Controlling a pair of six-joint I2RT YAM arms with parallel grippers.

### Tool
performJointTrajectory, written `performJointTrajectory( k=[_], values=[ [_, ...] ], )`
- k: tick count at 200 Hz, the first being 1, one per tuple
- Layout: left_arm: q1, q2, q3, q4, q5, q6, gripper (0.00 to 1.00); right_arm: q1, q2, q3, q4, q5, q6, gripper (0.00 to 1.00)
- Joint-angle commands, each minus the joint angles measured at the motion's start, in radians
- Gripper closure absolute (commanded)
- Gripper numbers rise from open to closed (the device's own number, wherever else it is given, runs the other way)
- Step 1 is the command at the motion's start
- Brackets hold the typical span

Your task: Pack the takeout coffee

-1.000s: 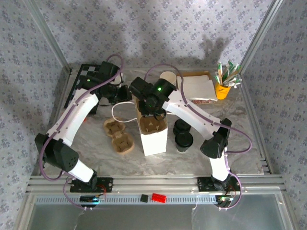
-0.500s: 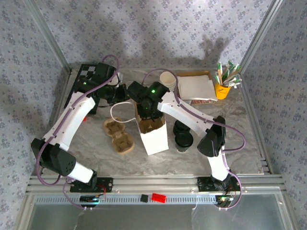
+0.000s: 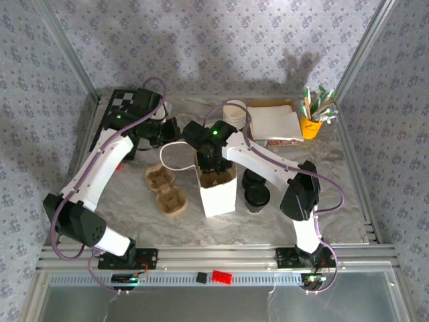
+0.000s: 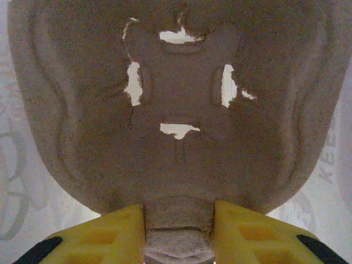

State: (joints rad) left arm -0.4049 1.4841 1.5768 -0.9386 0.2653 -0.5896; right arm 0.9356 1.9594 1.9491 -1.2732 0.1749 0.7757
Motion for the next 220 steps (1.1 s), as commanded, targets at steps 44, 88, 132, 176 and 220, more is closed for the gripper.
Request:
performJointTrajectory(
  k=[44, 88, 132, 176, 220],
  values=[
    [0.006, -0.032, 0.006, -0.006, -0.012, -0.007, 0.95, -0.017, -0.025, -0.036, 0.034, 0.004, 0.011, 0.56],
    [0.006, -0.034, 0.013, -0.009, -0.014, -0.007, 0.95, -0.011, -0.037, 0.017, 0.014, 0.006, 0.0, 0.51],
    [0.006, -0.043, 0.023, -0.023, -0.028, -0.001, 0.95, -0.005, -0.049, 0.084, -0.034, 0.014, -0.015, 0.46],
    [0.006, -0.046, 0.028, -0.027, -0.031, -0.001, 0.95, 0.0, -0.066, 0.157, -0.059, 0.005, -0.031, 0.43],
    [0.006, -0.043, 0.067, -0.045, -0.042, 0.01, 0.93, 0.011, -0.076, 0.282, -0.115, 0.025, -0.066, 0.42]
  ],
)
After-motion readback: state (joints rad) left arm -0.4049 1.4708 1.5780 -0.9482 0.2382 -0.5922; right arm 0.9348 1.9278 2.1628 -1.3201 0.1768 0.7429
